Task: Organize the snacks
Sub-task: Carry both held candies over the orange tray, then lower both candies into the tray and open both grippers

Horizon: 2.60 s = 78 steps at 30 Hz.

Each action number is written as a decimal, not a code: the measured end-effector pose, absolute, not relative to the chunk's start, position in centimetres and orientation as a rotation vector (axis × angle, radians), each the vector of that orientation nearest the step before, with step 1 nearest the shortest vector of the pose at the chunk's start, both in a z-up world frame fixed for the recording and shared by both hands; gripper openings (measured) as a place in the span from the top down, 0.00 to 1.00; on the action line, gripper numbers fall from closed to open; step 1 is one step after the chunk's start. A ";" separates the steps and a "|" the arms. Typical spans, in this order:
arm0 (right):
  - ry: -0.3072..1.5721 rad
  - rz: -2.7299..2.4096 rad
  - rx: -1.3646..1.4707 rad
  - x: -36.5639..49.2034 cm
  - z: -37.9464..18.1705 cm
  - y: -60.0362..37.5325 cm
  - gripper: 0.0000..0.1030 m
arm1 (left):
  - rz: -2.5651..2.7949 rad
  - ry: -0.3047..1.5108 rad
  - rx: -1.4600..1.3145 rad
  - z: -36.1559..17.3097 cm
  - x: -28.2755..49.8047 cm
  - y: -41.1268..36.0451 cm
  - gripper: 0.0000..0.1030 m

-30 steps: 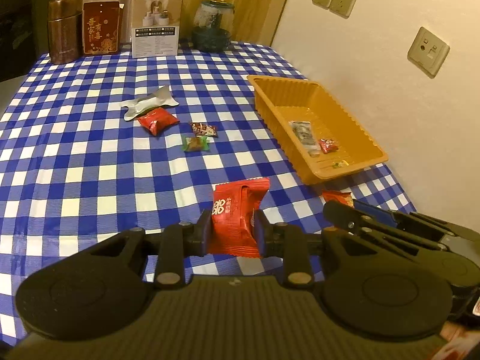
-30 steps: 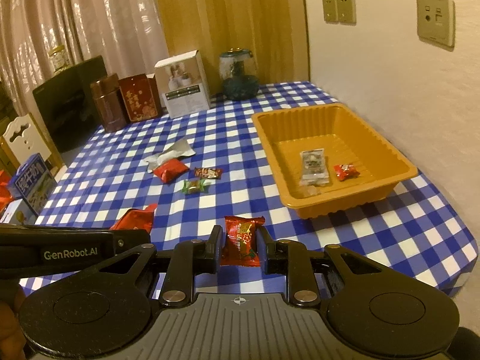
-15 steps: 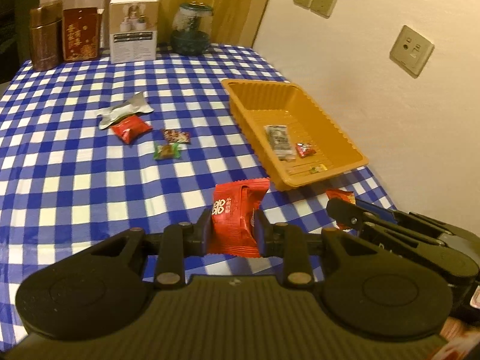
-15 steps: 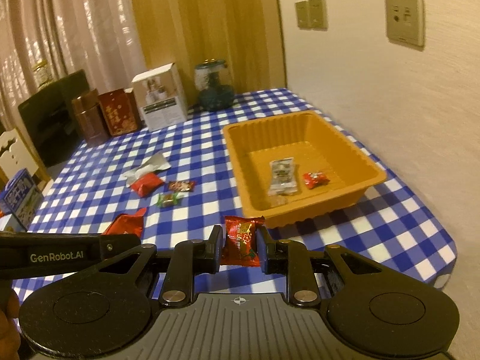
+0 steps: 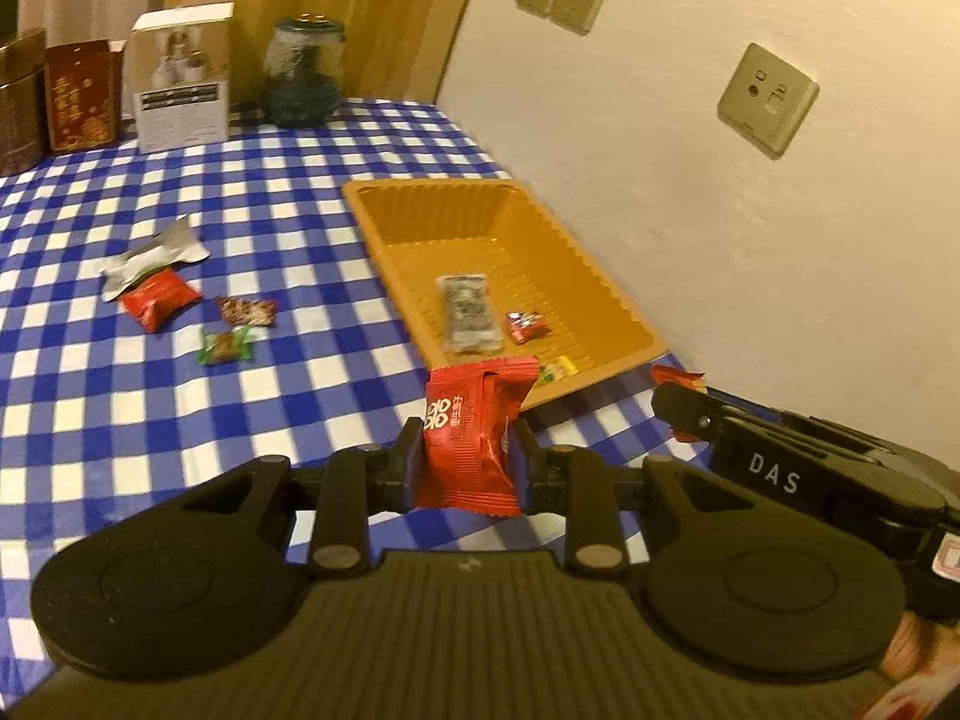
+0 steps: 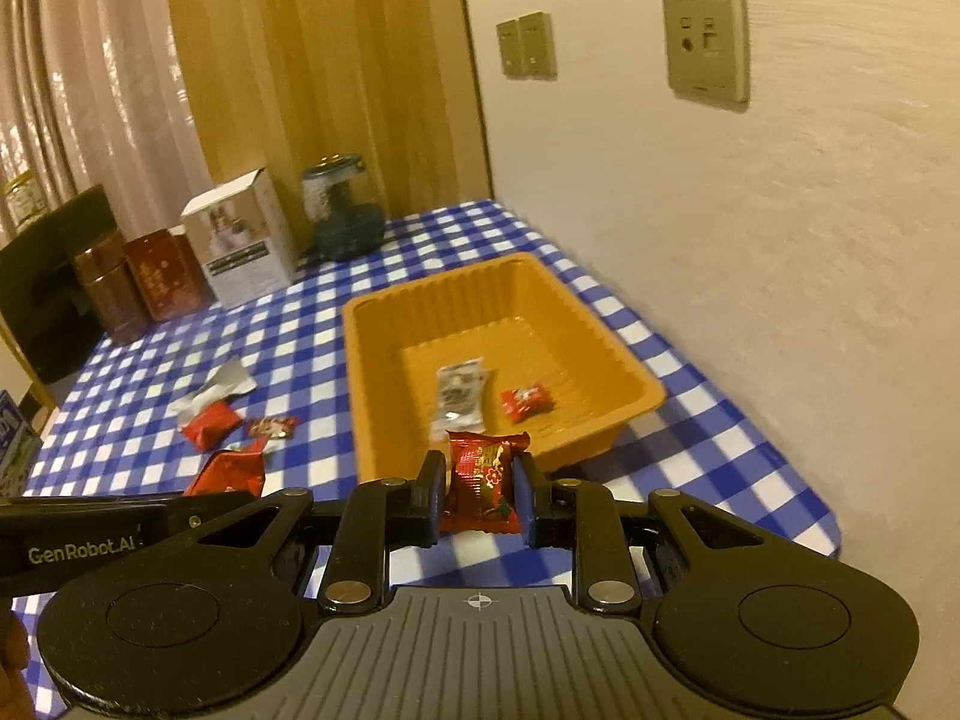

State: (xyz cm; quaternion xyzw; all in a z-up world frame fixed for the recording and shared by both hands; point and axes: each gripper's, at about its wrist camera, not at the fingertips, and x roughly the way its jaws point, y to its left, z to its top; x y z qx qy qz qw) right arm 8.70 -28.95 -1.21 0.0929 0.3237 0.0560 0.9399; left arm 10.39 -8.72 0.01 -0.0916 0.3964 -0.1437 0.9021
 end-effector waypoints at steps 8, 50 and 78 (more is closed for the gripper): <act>0.648 0.095 0.198 10.7 -1.1 -31.0 0.76 | -0.322 0.816 -0.191 0.3 12.4 -10.8 0.75; 0.676 0.095 0.195 20.5 -4.1 -34.0 0.76 | -0.309 0.878 -0.212 -3.9 22.8 -13.9 0.73; 0.662 0.175 0.274 21.8 -3.8 -33.0 0.75 | -0.239 0.855 -0.213 -4.0 20.9 -10.7 0.50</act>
